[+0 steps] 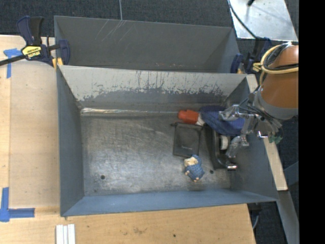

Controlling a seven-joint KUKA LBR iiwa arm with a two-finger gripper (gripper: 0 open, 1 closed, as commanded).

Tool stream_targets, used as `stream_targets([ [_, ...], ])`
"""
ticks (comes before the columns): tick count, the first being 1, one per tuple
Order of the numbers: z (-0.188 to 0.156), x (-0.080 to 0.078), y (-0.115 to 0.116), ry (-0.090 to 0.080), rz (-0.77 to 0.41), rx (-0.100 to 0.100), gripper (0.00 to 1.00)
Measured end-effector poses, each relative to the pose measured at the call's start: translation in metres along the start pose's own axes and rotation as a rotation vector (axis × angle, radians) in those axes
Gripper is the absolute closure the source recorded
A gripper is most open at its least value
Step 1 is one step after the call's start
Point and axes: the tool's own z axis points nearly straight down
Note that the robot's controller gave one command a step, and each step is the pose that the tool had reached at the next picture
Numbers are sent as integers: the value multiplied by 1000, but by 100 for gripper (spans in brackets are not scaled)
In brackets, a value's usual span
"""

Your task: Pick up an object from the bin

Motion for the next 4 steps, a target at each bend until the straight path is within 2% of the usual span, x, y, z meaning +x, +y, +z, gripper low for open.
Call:
stream_targets([
  [1, 18, -18, 0, -20, -52, 4, 0],
  [2, 34, -52, 44, 24, -141, -7, 0],
  [3, 62, -65, 43, 9, -36, -14, 0],
  [4, 62, -65, 44, 11, -34, -17, 100],
])
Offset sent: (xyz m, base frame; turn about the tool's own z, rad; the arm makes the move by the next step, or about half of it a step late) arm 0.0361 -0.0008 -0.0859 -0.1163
